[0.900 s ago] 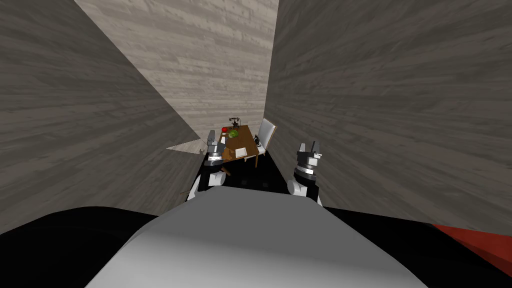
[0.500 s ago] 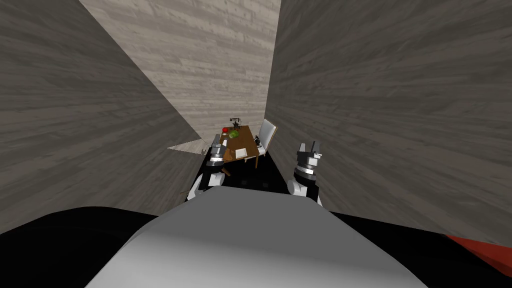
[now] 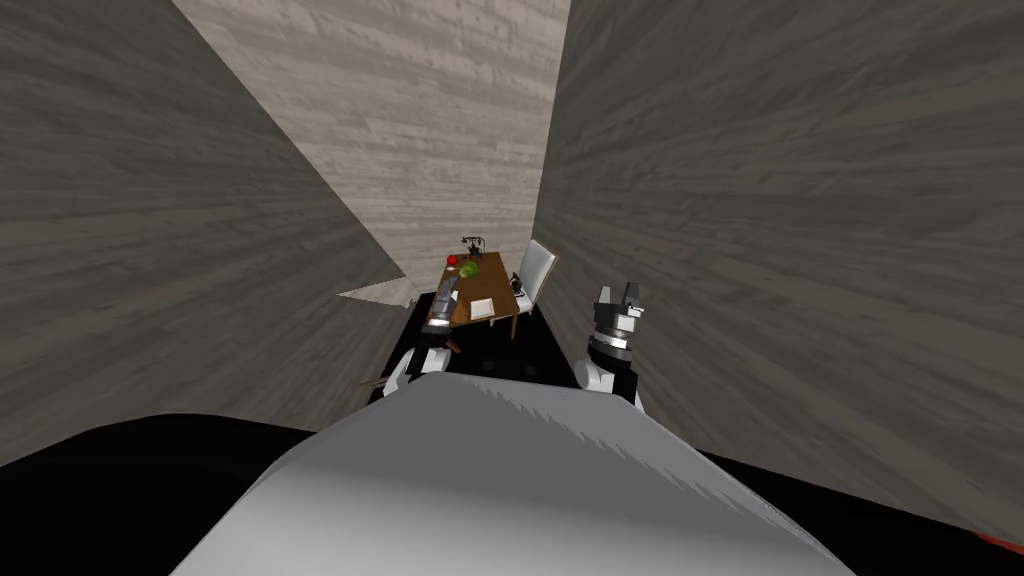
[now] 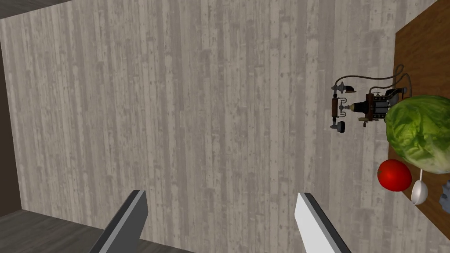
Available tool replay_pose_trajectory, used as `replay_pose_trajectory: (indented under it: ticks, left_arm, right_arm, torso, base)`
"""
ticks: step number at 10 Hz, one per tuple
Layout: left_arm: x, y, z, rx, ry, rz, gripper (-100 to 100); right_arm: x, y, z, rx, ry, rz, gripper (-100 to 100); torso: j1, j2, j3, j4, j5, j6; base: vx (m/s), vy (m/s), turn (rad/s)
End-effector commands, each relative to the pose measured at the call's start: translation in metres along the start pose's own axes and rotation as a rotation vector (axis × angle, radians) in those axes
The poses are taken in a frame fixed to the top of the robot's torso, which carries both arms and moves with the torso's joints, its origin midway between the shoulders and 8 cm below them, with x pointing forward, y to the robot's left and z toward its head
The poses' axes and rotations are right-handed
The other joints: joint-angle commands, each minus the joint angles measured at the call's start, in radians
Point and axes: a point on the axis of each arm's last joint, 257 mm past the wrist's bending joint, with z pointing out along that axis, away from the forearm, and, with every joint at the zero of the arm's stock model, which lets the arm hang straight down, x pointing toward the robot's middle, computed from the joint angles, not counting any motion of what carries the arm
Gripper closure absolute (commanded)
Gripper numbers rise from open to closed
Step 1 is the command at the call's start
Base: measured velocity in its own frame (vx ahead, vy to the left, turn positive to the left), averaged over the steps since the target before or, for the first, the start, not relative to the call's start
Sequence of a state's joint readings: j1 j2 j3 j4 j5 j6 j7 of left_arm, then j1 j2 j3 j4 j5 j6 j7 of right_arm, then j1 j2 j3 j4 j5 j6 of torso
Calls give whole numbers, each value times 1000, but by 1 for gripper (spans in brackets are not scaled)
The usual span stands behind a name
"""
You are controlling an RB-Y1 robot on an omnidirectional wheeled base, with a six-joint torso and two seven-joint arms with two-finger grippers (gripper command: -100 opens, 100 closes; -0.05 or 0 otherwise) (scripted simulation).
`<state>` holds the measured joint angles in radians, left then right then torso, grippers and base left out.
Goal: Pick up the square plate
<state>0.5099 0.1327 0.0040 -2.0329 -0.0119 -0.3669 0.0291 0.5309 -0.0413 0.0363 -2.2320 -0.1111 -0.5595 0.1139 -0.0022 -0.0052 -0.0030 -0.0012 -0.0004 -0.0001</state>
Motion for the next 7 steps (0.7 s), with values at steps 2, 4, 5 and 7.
replay_pose_trajectory:
  ticks: [2,4,5,7]
  left_arm:
    - [-6,36,-11,-81,1,10,-100]
    - [-8,58,-17,-129,1,16,-100]
    - [-10,70,-21,-157,1,21,-100]
    - [-13,98,-32,-218,0,27,-100]
  right_arm:
    - [0,0,0,0,0,0,0]
    - [0,0,0,0,0,0,0]
    - [0,0,0,0,0,0,0]
    - [0,0,0,0,0,0,0]
  torso:
    - [0,1,1,0,0,0]
    - [2,3,2,1,0,0]
    - [2,3,2,1,0,0]
    - [1,2,1,0,0,0]
  base:
    - [42,-27,38]
    - [32,-14,35]
    - [61,-26,80]
    - [51,-26,32]
